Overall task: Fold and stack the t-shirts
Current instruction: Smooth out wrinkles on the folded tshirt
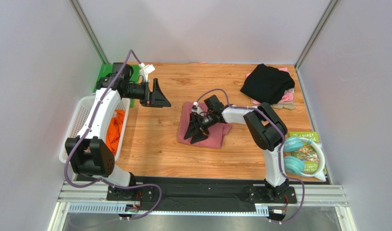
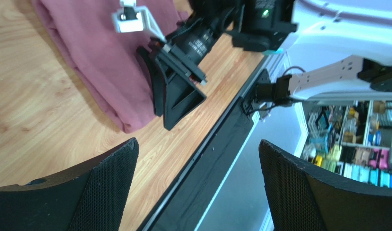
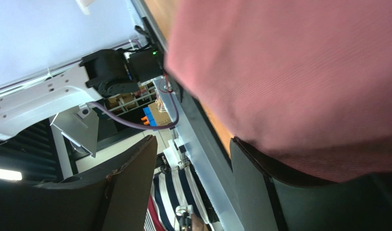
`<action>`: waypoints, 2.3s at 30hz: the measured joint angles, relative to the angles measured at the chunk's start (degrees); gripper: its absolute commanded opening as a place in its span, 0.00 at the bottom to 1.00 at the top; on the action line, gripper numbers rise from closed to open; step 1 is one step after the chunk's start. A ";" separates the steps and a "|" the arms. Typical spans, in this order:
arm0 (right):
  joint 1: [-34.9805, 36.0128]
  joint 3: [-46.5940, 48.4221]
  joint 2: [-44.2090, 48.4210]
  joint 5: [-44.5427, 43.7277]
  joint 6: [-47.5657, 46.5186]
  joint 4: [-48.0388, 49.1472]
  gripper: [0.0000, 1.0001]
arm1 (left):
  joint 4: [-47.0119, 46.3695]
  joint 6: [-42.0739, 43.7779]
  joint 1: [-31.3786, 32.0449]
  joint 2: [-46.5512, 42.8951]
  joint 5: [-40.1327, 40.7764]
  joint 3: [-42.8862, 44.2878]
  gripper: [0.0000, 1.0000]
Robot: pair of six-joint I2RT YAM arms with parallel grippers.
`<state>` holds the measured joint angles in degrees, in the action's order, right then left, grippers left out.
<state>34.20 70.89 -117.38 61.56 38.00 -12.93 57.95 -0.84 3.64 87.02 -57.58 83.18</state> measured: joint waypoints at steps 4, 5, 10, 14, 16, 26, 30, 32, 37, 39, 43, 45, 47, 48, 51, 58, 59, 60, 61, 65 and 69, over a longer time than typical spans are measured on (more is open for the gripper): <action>0.24 0.17 -3.78 -0.46 -0.35 0.42 0.62 | -2.12 -1.62 -4.31 -1.38 -0.92 -0.02 1.00; 0.24 0.50 -4.26 -0.39 -0.57 0.22 0.62 | -2.27 -1.68 -5.07 -1.60 -0.98 -0.02 1.00; 0.26 2.34 -4.70 -1.25 -2.99 -3.32 0.62 | -1.92 -1.38 -6.73 -1.97 -1.33 -0.02 1.00; 0.68 5.05 -2.40 -4.17 -5.03 -8.92 0.63 | -1.53 -1.36 -6.73 -1.97 -1.99 -0.02 1.00; 1.09 8.35 -0.48 -5.20 -5.79 -11.78 0.63 | -1.51 -1.36 -6.73 -1.97 -2.19 -0.02 1.00; 4.98 13.90 0.02 -5.40 -6.19 -11.45 0.62 | -1.31 -1.33 -6.73 -1.97 -2.40 -0.02 1.00; 5.27 13.46 -3.54 -5.20 -5.70 -10.23 0.62 | -1.03 -1.33 -6.73 -1.95 -2.60 -0.02 1.00; 5.27 13.35 -5.90 -5.27 -5.46 -9.75 0.62 | -0.94 -1.29 -6.73 -1.95 -2.69 -0.02 1.00; 5.09 12.39 -10.36 -3.56 -4.94 -8.57 0.61 | -0.46 -1.16 -6.73 -1.95 -3.04 -0.02 1.00; 5.05 12.28 -10.34 -3.28 -4.94 -8.15 0.61 | -0.28 -1.16 -6.73 -1.95 -3.21 -0.02 1.00; 5.05 12.24 -10.08 -3.23 -5.05 -8.26 0.61 | -0.24 -1.14 -6.73 -1.95 -3.48 -0.02 1.00; 5.20 12.24 -9.38 -3.96 -5.27 -8.90 0.61 | -0.17 -1.16 -6.73 -1.95 -3.58 -0.02 1.00; 5.53 12.44 -8.28 -4.85 -5.53 -10.25 0.62 | -0.07 -1.16 -6.73 -1.95 -3.82 -0.02 1.00; 5.75 12.79 -7.67 -5.18 -5.75 -11.17 0.61 | -0.07 -1.16 -6.73 -1.95 -3.87 -0.02 1.00; 6.64 15.13 -6.67 -5.62 -6.16 -12.83 0.61 | -0.04 -1.16 -6.73 -1.95 -3.91 -0.02 1.00; 8.52 17.57 -6.62 -5.42 -6.05 -12.46 0.61 | -0.02 -1.16 -6.73 -1.95 -3.93 -0.02 1.00; 8.66 17.57 -6.97 -5.31 -5.88 -12.07 0.61 | -0.02 -1.16 -6.73 -1.95 -3.93 -0.02 1.00; 8.72 17.57 -7.45 -5.27 -5.84 -11.74 0.61 | 0.00 -1.14 -6.73 -1.95 -3.93 -0.02 1.00; 8.72 17.57 -8.15 -5.25 -5.73 -11.45 0.61 | 0.00 -1.16 -6.73 -1.95 -3.93 -0.02 1.00; 8.70 17.57 -11.85 -4.74 -5.18 -10.36 0.60 | 0.13 -1.14 -6.73 -1.95 -3.96 -0.02 1.00; 8.46 18.01 -14.34 -1.84 -3.82 -8.17 0.59 | 0.68 -0.13 -6.73 -1.95 -3.93 -0.02 1.00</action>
<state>42.65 88.90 -131.72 59.72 34.17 -21.10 58.63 -0.97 -3.09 85.08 -61.52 83.15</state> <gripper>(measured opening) 0.594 0.994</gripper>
